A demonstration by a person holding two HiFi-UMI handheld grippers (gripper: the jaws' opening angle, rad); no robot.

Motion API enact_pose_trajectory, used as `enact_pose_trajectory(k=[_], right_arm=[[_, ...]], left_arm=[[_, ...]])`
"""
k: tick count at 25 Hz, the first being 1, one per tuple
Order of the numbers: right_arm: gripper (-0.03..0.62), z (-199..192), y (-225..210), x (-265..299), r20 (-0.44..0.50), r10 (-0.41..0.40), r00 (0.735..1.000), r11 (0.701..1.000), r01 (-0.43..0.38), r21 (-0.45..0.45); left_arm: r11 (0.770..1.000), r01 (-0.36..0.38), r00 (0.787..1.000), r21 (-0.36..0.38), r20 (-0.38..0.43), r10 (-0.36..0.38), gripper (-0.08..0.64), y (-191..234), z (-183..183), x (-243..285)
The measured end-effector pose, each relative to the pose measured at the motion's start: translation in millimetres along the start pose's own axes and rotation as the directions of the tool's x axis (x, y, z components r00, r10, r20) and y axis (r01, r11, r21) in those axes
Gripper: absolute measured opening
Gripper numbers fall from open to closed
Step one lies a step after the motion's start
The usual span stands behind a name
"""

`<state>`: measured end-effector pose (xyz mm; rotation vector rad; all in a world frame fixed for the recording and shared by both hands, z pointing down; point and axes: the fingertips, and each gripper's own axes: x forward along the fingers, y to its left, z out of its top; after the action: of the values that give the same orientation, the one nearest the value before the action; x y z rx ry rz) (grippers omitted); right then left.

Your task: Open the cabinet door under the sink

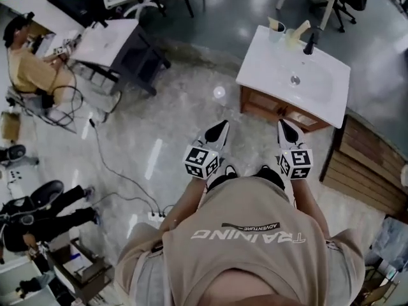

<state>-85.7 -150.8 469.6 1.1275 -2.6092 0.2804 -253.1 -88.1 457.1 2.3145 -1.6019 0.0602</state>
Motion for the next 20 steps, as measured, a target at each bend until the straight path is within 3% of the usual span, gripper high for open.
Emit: enact_pose_trajectory(k=[4, 9, 20], right_arm=[[0.002, -19, -20, -21, -0.035, -0.157, 0.987, 0.987, 0.158, 0.031], [0.002, -30, -45, -53, -0.053, -0.310, 0.949, 0.947, 0.313, 0.071], [0.002, -49, -99, -64, -0.054, -0.387, 0.920, 0.911, 0.391, 0.133]], left_arm=[[0.992, 0.124, 0.992, 0.024, -0.022, -0.123, 0.017, -3, 2, 25], [0.970, 0.240, 0.970, 0.032, -0.047, -0.238, 0.017, -16, 2, 56], [0.924, 0.373, 0.917, 0.089, -0.190, -0.352, 0.017, -82, -21, 101]])
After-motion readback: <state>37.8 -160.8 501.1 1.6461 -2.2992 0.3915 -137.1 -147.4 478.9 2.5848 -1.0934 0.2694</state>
